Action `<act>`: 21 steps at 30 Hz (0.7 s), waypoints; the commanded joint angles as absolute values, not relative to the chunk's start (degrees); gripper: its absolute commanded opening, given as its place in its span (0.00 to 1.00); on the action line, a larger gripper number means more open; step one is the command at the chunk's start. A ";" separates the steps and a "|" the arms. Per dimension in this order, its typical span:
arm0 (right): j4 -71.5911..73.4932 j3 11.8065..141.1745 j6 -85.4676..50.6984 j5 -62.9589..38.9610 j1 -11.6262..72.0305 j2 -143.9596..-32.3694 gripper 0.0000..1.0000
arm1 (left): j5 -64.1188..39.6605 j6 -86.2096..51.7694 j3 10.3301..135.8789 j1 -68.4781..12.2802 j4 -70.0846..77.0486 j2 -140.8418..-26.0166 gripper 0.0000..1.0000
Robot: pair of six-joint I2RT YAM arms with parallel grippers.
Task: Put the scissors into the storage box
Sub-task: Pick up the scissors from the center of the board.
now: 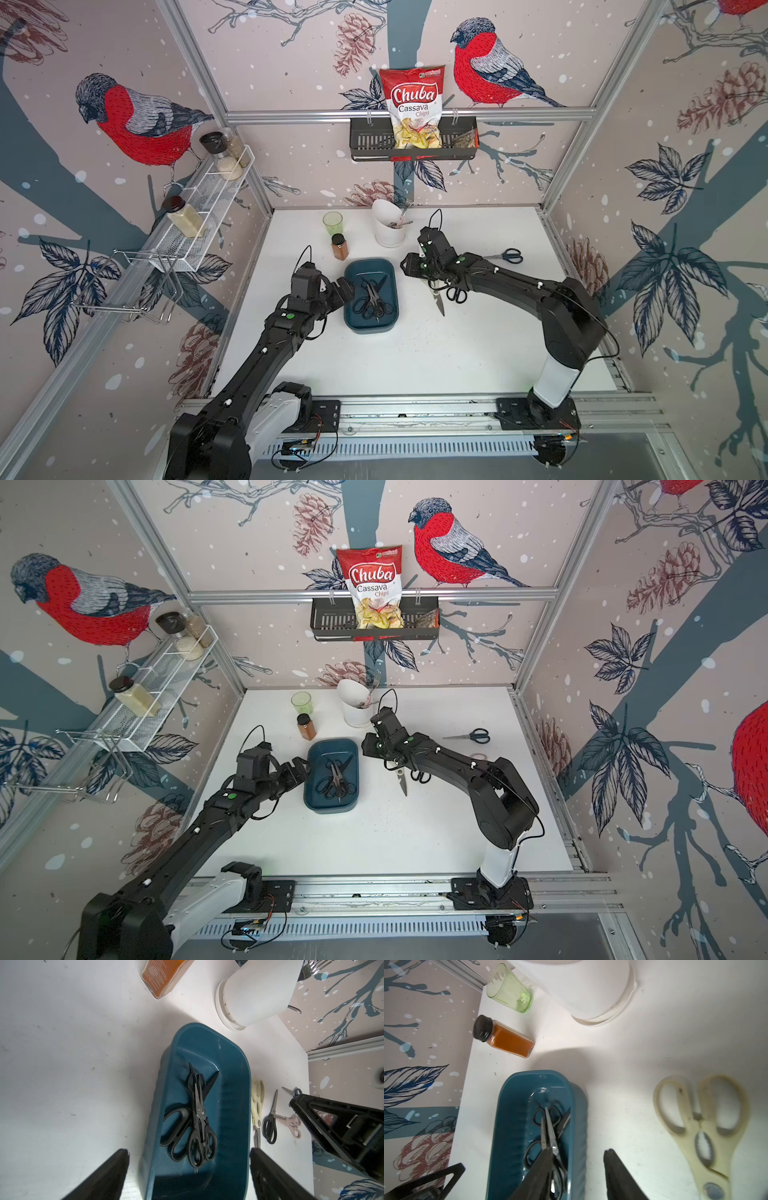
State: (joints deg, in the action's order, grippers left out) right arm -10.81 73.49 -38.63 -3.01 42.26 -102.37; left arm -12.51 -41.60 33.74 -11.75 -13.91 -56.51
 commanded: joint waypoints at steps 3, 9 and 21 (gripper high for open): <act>-19.99 75.56 -31.67 -1.33 35.68 -104.21 0.44 | -15.94 -41.37 34.37 -12.10 -11.78 -57.19 0.94; -26.19 78.01 -26.83 0.25 30.13 -106.30 0.42 | -16.08 -41.40 33.91 -12.80 -11.27 -58.14 0.94; -33.13 85.36 -21.12 5.16 30.27 -115.19 0.42 | -15.54 -40.79 33.42 -14.72 -11.57 -58.86 0.94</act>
